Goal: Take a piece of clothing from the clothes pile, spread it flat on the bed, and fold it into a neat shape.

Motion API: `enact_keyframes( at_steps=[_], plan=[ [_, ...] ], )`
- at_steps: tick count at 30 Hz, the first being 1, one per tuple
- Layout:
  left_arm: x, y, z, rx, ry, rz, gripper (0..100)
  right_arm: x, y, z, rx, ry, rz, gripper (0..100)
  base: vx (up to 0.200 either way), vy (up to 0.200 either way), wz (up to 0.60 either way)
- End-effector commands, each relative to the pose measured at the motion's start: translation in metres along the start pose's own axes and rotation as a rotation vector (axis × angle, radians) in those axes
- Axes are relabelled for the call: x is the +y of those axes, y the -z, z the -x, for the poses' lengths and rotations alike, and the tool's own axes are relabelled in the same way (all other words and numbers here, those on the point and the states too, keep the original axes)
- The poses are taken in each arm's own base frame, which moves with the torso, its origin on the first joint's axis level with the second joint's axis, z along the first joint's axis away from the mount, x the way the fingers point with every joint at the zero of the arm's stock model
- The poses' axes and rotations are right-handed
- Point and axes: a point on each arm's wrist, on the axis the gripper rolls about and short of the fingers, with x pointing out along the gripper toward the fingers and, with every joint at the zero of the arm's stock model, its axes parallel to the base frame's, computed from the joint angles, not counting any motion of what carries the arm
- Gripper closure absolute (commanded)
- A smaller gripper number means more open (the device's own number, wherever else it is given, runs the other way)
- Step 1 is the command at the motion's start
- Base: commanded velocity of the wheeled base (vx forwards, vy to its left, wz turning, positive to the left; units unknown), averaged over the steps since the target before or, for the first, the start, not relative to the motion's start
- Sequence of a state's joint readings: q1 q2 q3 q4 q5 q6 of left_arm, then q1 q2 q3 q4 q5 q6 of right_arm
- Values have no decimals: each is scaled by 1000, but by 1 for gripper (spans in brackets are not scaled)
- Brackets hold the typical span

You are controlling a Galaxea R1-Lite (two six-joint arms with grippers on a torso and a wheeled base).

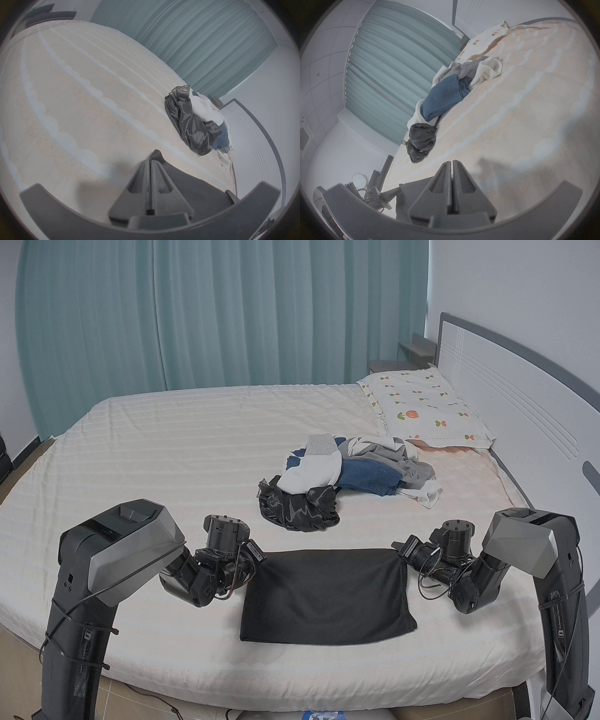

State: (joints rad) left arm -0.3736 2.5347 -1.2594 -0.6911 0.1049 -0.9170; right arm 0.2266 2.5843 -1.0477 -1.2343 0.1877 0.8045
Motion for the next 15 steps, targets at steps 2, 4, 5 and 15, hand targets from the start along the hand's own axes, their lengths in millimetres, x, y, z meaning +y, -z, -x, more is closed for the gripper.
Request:
enact_keyframes(
  at_steps=[2, 4, 5, 15],
  plan=[
    [1, 1, -1, -8, -12, -1, 100, -4, -2, 0, -15, -1, 0, 100, 0, 0, 0],
    [1, 1, -1, -10, -13, -1, 100, -5, -1, 0, -15, 1, -1, 100, 0, 0, 0],
    [1, 1, -1, -10, -13, -1, 100, -5, -1, 0, -15, 1, -1, 100, 0, 0, 0],
    [0, 0, 0, -11, -12, 1, 0, -7, 3, 1, -4, 9, 7, 0, 0, 0, 0]
  ],
)
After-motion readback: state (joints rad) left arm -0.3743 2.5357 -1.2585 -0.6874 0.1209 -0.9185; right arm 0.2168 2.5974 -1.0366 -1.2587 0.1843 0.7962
